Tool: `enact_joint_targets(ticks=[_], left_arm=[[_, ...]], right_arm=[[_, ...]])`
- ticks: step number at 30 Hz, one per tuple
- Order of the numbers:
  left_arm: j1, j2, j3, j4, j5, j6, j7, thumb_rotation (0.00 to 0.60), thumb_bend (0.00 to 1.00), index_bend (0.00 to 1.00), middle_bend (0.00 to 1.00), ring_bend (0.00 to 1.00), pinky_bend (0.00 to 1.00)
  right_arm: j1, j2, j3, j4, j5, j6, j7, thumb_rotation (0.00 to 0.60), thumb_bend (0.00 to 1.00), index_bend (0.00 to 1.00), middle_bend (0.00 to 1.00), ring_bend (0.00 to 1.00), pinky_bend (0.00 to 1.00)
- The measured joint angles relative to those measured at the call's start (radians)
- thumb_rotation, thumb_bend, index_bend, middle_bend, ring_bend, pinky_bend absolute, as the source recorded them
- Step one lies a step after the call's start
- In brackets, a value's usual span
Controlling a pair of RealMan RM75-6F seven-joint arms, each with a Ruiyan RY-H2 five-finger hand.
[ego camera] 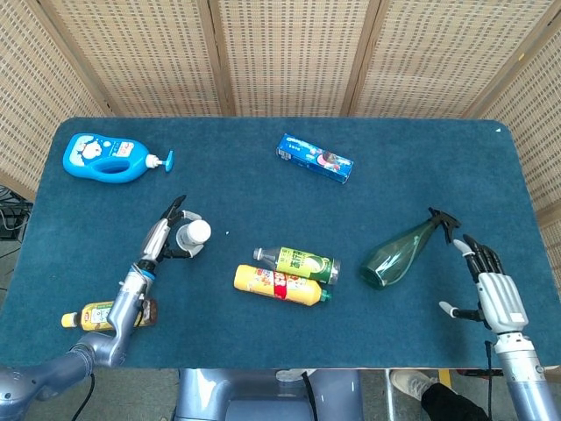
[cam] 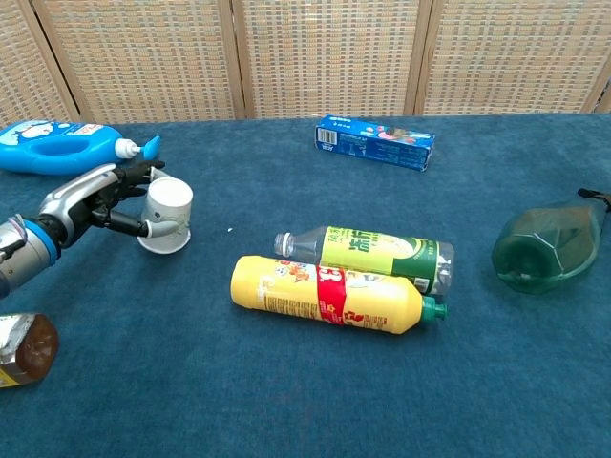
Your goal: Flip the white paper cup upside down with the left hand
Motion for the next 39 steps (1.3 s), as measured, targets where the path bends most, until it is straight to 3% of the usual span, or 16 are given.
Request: enact_joint_targets(ticks=[10,18,23,30,39], left_arm=[[0.026,-0.04,0.004,0.087,0.053,-0.002,-0.069,0.6,0.23,0.3,0.0,0.0,0.05],[0.032,0.006,-0.007,0.042,0.082,0.053,-0.079,0.593,0.22,0.17,0.0,0.0,0.03],[0.04,0.068,-0.019,-0.03,0.101,0.112,-0.009,0.567,0.22,0.14,0.0,0.0,0.0],[0.075,0.203,-0.018,-0.197,0.1,0.162,0.264,0.568,0.24,0.13,0.0,0.0,0.0],[0.191,0.435,0.016,-0.568,0.037,0.271,0.866,0.577,0.25,0.09,0.0,0.0,0.0]], right_arm=[[0.0,-0.003,-0.001,0.003,0.002,-0.002,-0.005,0.6,0.11,0.0,0.0,0.0,0.0],[-0.001,-0.003,-0.003,0.002,-0.001,0.001,-0.007,0.6,0.11,0.0,0.0,0.0,0.0],[-0.001,-0.001,-0.003,0.005,-0.001,0.002,-0.008,0.6,0.11,0.0,0.0,0.0,0.0],[0.0,0.0,-0.007,0.005,0.004,-0.008,-0.04,0.6,0.11,0.0,0.0,0.0,0.0],[0.001,-0.013,-0.016,0.008,-0.004,-0.005,-0.133,0.6,0.11,0.0,0.0,0.0,0.0]])
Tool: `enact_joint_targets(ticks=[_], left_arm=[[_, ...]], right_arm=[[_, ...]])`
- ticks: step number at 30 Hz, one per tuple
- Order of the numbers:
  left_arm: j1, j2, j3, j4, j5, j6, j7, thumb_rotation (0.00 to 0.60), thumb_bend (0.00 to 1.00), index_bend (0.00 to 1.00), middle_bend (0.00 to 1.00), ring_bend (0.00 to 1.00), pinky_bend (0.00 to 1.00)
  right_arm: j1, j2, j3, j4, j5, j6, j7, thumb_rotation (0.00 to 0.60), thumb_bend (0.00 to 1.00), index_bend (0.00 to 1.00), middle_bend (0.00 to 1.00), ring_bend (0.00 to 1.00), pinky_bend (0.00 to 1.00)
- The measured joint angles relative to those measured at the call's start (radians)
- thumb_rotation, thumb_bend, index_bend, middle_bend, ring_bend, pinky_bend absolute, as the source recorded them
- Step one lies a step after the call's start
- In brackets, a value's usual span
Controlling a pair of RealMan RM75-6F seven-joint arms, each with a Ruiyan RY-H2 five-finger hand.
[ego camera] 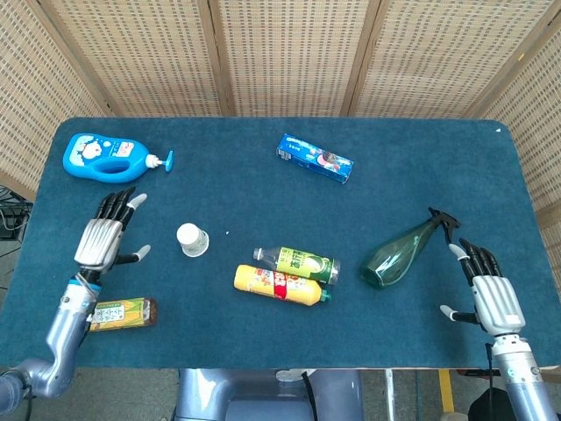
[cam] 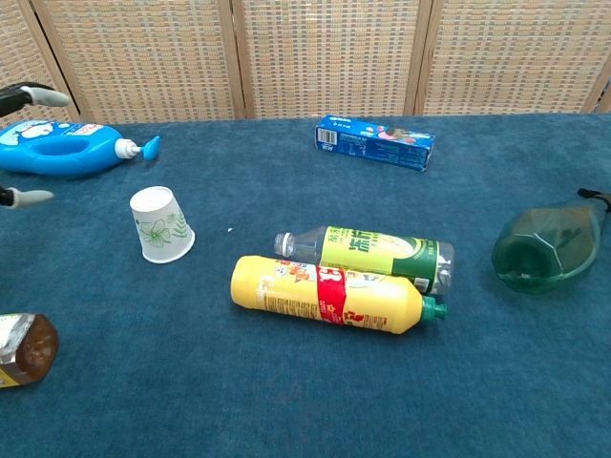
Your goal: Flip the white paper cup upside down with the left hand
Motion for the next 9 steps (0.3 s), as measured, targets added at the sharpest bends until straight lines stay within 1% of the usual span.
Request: enact_joint_targets(ticks=[1,4,7,9], left_arm=[[0.024,0.032,0.009,-0.056,-0.011,0.024,0.08,0.579,0.25,0.08,0.0,0.0,0.0],[0.098,0.107,0.039,-0.195,-0.038,0.1,0.244,0.581,0.25,0.08,0.0,0.0,0.0],[0.182,0.164,0.082,-0.282,-0.057,0.175,0.324,0.581,0.25,0.06,0.0,0.0,0.0],[0.219,0.189,0.108,-0.307,-0.062,0.199,0.345,0.583,0.25,0.06,0.0,0.0,0.0]], right_arm=[[0.0,-0.001,-0.001,-0.002,-0.001,0.001,-0.009,0.6,0.11,0.0,0.0,0.0,0.0],[-0.001,0.0,-0.004,-0.013,-0.005,0.005,-0.031,0.6,0.11,0.0,0.0,0.0,0.0],[-0.002,0.003,-0.005,-0.02,-0.009,0.011,-0.038,0.6,0.11,0.0,0.0,0.0,0.0],[-0.003,0.004,-0.006,-0.023,-0.012,0.012,-0.038,0.6,0.11,0.0,0.0,0.0,0.0]])
